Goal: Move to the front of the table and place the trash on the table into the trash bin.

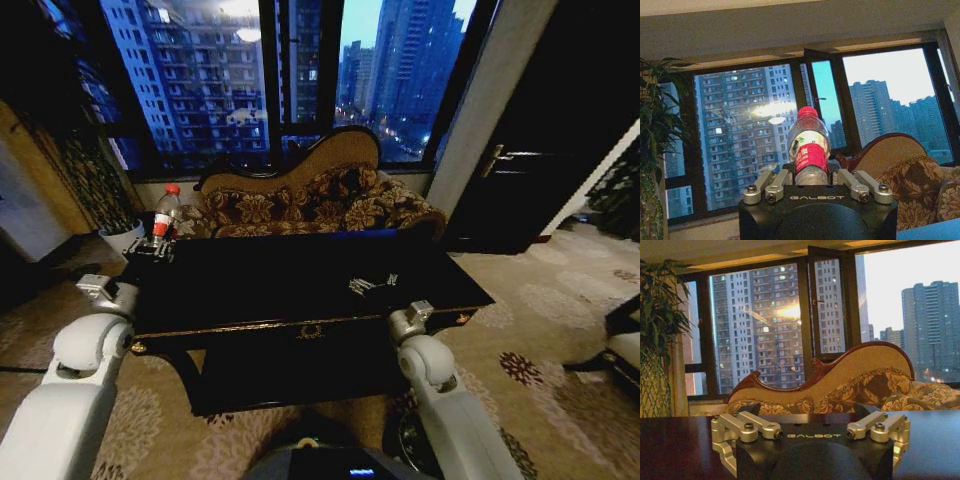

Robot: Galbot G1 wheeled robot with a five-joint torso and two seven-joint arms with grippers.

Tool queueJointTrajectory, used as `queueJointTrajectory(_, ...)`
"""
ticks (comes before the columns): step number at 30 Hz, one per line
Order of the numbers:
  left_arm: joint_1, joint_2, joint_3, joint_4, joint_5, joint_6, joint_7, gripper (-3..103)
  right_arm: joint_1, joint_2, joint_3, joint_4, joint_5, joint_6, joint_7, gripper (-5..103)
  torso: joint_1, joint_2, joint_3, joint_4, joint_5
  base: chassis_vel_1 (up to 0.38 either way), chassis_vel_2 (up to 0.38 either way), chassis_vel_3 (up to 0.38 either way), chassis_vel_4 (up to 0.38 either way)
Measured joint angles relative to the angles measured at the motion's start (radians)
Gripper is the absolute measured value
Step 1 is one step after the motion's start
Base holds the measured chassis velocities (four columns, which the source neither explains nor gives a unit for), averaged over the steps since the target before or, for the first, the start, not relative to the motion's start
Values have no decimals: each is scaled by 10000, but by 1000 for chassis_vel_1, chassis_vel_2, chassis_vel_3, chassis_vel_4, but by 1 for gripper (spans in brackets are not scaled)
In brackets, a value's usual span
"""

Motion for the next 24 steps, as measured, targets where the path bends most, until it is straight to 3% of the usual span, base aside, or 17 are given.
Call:
queueJointTrajectory(7, 58, -7, 9, 33, -3, 22, 4, 30, -75, -59, -39, 28, -251, 101, 0, 100, -2, 1, 0, 0, 0, 18, -22, -23, 21)
queueJointTrajectory(10, 50, 80, 74, 60, -3, 24, 16, 30, -108, -208, -73, 245, 117, 148, 0, 100, -1, 0, 0, 0, 0, 0, 0, 0, 0)
queueJointTrajectory(24, -694, 1228, 1409, -592, 193, -424, 469, 30, 90, -1238, -457, 1677, 3659, -646, 2, 100, 0, 0, 1, -3, 1, 0, 0, 0, 0)
